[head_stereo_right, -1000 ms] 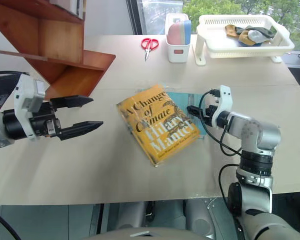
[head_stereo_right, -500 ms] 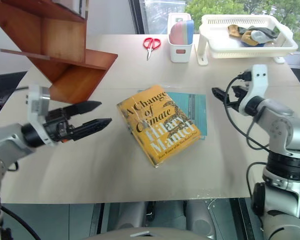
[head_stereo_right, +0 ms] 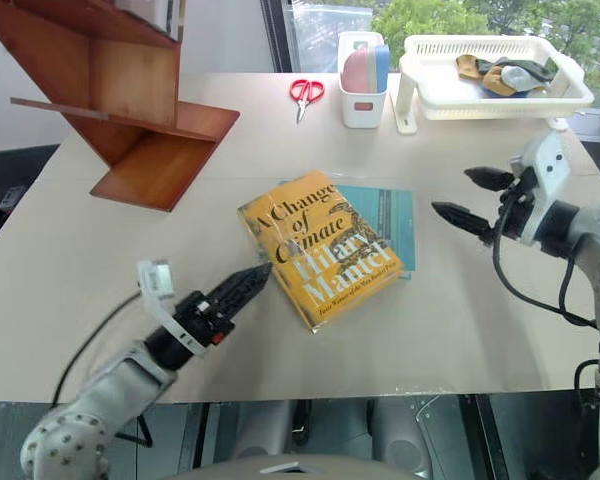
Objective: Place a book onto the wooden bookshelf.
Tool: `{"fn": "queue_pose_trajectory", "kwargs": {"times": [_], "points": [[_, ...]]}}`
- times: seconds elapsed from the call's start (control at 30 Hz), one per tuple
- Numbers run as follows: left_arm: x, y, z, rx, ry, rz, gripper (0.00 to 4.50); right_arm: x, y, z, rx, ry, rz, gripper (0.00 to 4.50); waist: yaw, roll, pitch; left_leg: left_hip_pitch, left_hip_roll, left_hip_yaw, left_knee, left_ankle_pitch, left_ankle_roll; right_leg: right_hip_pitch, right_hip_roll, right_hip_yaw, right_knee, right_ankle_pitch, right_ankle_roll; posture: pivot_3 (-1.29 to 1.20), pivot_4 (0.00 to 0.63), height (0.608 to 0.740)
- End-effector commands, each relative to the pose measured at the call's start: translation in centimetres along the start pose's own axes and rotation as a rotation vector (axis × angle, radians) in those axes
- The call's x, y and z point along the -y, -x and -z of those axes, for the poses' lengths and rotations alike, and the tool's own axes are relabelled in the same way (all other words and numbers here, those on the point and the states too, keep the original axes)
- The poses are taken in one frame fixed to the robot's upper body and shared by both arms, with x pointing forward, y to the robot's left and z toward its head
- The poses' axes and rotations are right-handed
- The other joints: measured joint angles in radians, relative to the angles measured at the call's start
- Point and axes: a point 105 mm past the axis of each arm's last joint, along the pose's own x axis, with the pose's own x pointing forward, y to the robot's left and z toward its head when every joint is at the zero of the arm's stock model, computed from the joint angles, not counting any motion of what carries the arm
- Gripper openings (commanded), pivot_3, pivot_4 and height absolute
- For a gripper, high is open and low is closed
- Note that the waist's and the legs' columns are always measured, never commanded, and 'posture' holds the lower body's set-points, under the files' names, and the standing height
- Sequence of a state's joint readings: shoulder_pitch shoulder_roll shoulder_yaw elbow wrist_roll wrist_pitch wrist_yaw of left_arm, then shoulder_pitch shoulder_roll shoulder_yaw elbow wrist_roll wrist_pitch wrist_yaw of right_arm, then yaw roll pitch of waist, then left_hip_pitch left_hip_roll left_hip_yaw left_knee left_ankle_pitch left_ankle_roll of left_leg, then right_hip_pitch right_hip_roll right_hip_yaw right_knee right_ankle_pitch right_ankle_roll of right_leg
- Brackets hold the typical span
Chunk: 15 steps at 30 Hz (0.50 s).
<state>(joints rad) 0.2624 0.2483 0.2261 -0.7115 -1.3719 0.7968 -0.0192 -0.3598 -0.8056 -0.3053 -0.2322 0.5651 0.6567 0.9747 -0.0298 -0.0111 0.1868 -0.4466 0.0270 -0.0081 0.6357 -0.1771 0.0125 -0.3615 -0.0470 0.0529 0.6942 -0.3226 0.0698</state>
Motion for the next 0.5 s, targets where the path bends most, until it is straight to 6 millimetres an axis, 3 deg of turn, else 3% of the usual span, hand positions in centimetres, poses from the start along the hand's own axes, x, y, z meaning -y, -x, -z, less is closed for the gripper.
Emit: {"fn": "queue_pose_trajectory", "kwargs": {"times": [0.03, 0.23, 0.5], "points": [[1.5, -0.6, 0.4, 0.027, 0.099, 0.018, 4.43, -0.8, 1.2, -2.0, 0.045, 0.095, -0.042, 4.50, 0.009, 0.000, 0.000, 0.000, 0.000, 0.000, 0.000, 0.000, 0.000, 0.000, 0.000, 0.000, 0.000, 0.000, 0.000, 0.00, 0.150, 0.740], [1.3, -2.6, 0.3, 0.073, 0.308, 0.021, 4.43, -1.3, 1.5, -2.0, 0.032, 0.105, -0.058, 4.50, 0.019, 0.000, 0.000, 0.000, -0.001, 0.000, 0.001, 0.000, 0.000, 0.000, 0.000, 0.000, 0.000, 0.000, 0.000, 0.00, 0.150, 0.740], [1.0, -4.2, 1.2, 0.028, 0.439, 0.025, 4.43, -1.1, 2.4, -2.7, 0.012, 0.128, -0.026, 4.50, 0.020, 0.000, 0.000, -0.001, -0.004, -0.001, 0.001, 0.000, 0.000, 0.000, 0.000, -0.001, -0.001, 0.000, 0.000, 0.00, 0.150, 0.740]]}}
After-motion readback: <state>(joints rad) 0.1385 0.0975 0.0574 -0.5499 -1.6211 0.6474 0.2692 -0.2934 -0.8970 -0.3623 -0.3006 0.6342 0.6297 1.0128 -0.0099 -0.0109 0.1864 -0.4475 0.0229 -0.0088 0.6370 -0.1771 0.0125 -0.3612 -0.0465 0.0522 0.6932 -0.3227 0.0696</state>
